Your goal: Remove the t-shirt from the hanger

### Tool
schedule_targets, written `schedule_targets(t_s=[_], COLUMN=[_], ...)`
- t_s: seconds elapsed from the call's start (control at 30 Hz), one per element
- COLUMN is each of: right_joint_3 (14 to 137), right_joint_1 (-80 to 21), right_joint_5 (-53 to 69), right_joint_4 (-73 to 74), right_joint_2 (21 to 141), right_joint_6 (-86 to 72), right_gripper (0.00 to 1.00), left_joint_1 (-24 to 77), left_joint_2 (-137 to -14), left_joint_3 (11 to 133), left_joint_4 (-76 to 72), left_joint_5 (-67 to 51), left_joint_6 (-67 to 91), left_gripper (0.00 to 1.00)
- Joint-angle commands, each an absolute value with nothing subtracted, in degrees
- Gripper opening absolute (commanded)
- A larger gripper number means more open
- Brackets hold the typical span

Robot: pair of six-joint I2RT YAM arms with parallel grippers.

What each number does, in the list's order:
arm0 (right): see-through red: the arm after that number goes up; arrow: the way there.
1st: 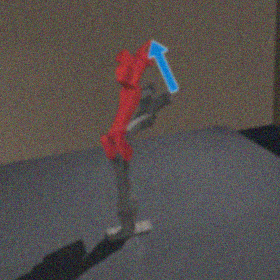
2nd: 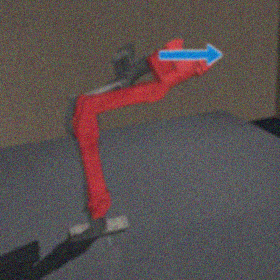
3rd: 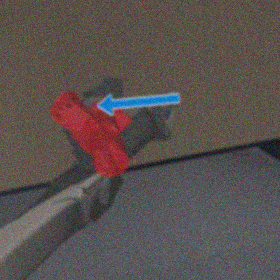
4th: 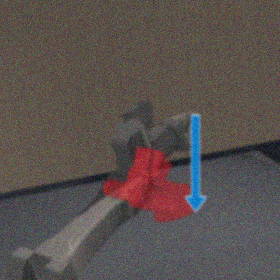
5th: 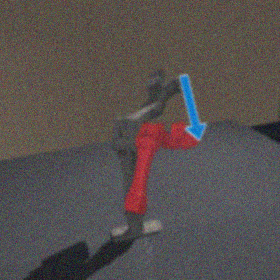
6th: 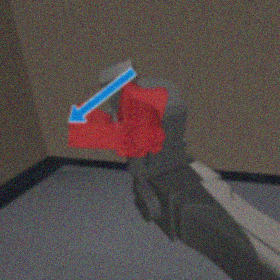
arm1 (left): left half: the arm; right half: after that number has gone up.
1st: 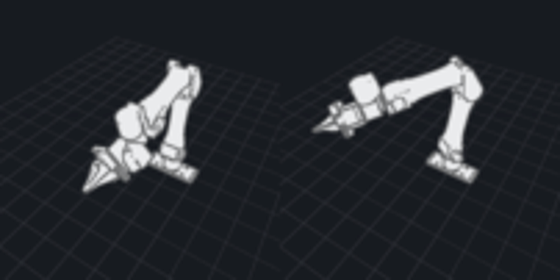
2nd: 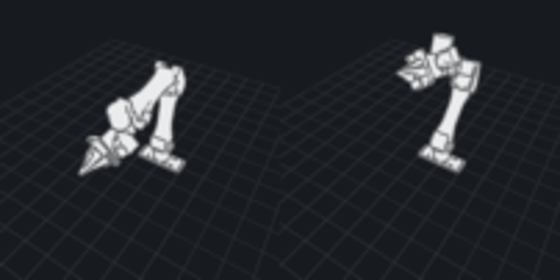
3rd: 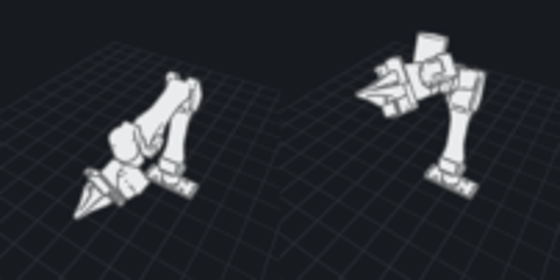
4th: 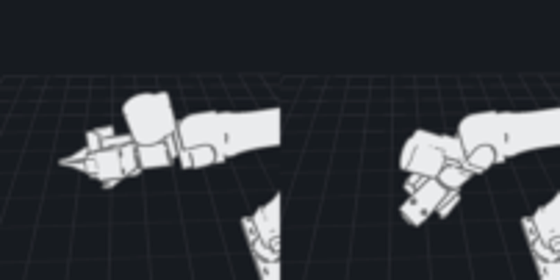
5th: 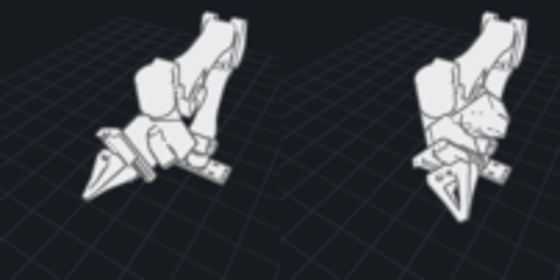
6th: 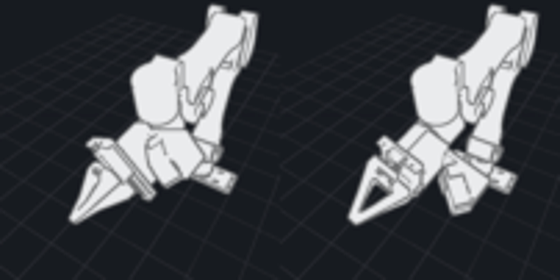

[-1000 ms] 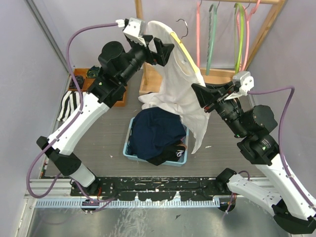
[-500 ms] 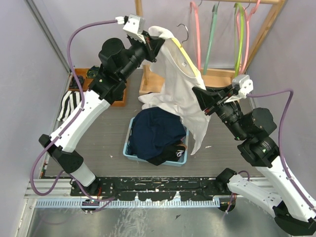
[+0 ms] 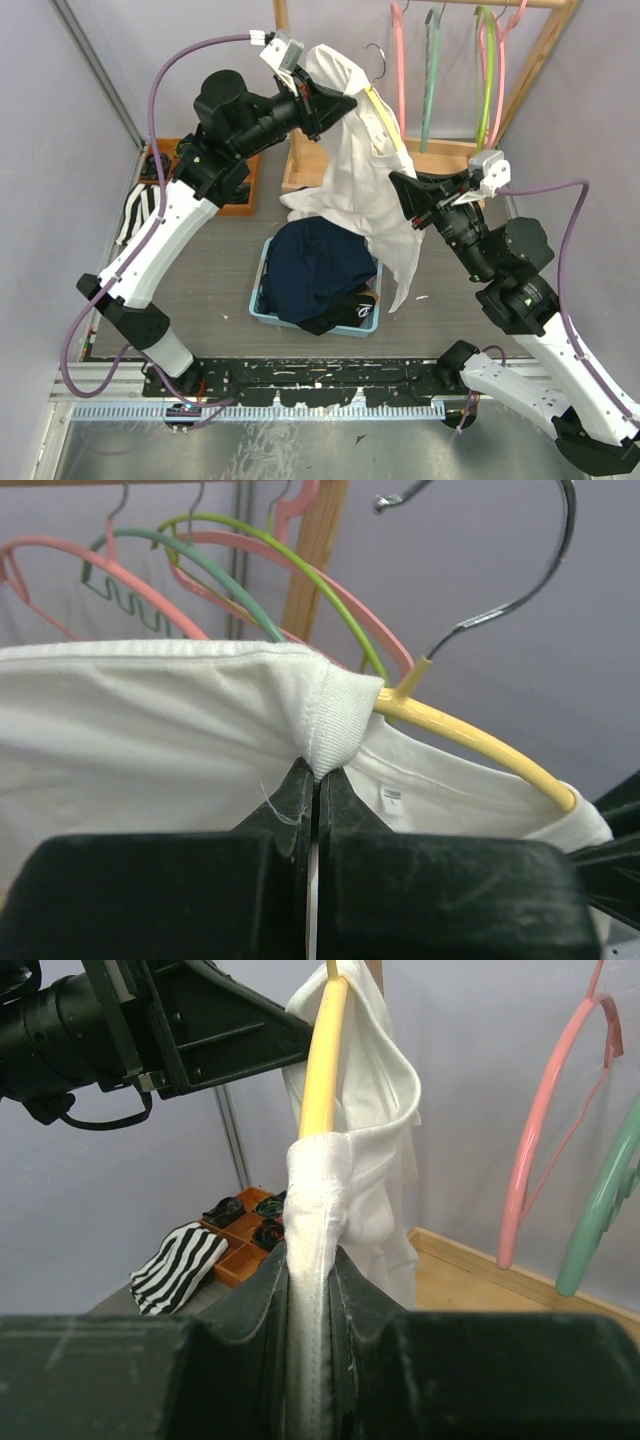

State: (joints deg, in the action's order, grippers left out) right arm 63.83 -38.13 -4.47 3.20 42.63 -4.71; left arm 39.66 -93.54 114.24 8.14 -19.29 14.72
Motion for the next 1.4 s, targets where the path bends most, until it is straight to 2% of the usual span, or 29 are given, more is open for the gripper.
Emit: schedule_targets(t_s=[0.0,0.13,0.17,0.23,0.27,0.43,0.6,0.7,0.97,1.3,1.37], right_joint_3=[63.97,63.68,63.68,63.63,63.51,63.55,63.12,62.68,62.76,62.83,62.75], right_joint_1=[-38.05,-37.97,-38.00,-38.05,-38.08,-38.05,-38.02,-38.06,-37.99,-38.03,-38.01], right_joint_5=[-5.92,-5.77,-5.80,-5.75,-5.72,-5.50,-4.54,-4.03,-2.00,-1.06,-0.92], right_joint_4=[-6.59,-7.12,-7.16,-7.13,-7.00,-6.13,-5.38,-5.35,-5.37,-5.46,-5.53], right_joint_2=[43.47,43.96,44.05,44.04,43.99,43.76,43.27,42.98,43.33,43.41,43.48], right_joint_6=[-5.23,-5.35,-5.38,-5.43,-5.43,-5.25,-5.19,-5.22,-6.03,-6.62,-6.69], right_gripper=[0.01,0.01,0.01,0.01,0.01,0.01,0.01,0.01,0.01,0.01,0.01], left_joint_1=[39.81,39.79,39.77,39.79,39.80,39.74,39.81,39.81,39.79,39.80,39.80], left_joint_2=[-91.42,-90.83,-90.53,-89.52,-88.86,-85.64,-83.45,-82.96,-86.74,-89.77,-89.95], left_joint_3=[112.77,110.68,110.13,109.03,108.32,105.79,102.56,100.82,102.24,102.63,102.57], left_joint_4=[11.10,11.69,11.88,11.78,11.40,7.49,0.39,-4.33,-9.62,-12.40,-12.87], left_joint_5=[-27.01,-29.05,-28.52,-25.93,-24.76,-21.30,-19.84,-19.22,-19.03,-17.95,-18.29], left_joint_6=[17.59,17.99,17.89,17.34,17.05,15.88,14.78,14.04,9.21,5.49,5.67], left_gripper=[0.00,0.01,0.11,0.58,0.70,0.84,0.87,0.93,0.94,0.88,0.82])
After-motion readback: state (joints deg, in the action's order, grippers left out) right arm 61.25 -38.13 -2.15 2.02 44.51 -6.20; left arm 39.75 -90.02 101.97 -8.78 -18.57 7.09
